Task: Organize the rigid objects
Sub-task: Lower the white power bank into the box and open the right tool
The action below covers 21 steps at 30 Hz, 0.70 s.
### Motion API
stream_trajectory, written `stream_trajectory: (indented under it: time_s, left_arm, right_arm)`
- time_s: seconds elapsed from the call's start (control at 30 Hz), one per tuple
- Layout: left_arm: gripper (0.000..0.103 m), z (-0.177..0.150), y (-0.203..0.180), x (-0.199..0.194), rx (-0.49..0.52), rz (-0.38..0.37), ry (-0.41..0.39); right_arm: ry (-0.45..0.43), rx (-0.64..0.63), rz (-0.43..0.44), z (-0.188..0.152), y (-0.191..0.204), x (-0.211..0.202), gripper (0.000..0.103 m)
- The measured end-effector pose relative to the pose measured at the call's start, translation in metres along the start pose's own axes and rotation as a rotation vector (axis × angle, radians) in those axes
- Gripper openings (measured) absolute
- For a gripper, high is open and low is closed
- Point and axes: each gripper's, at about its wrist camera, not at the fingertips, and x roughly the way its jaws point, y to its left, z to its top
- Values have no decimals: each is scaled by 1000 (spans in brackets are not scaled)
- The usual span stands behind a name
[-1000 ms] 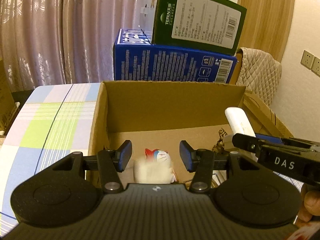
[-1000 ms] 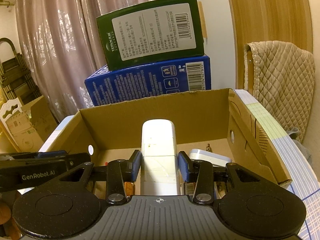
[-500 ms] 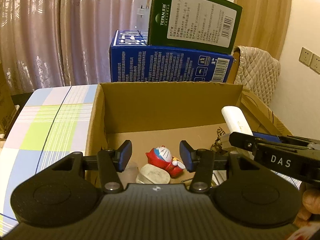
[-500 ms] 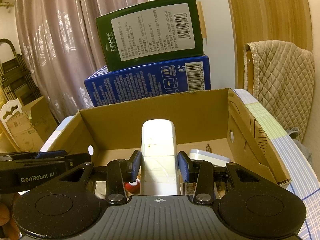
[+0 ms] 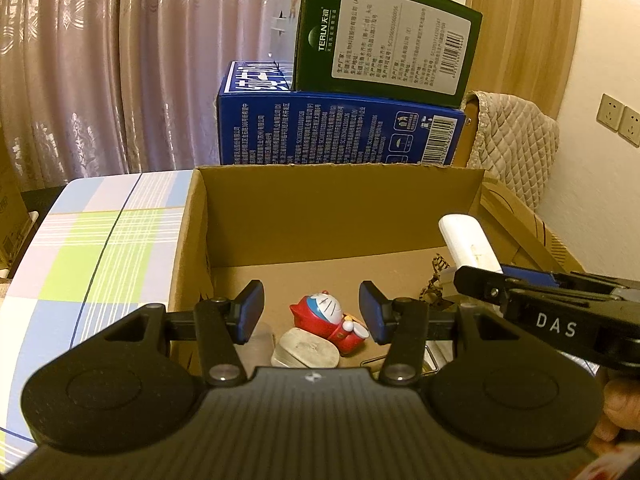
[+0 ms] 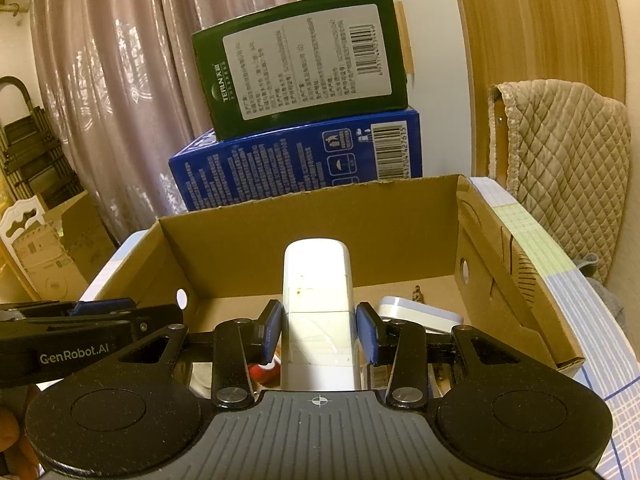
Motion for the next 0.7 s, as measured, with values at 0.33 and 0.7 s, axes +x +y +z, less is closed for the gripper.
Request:
stream_trajectory:
  time_s: [0.33, 0.7]
  left_arm:
    - [47, 0, 0, 0, 2, -2, 1]
    - [47, 0, -1, 0, 3, -3, 0]
  right_arm:
    - [1, 4, -4, 0, -1, 0, 37]
    - [1, 3, -6, 1, -1, 0, 37]
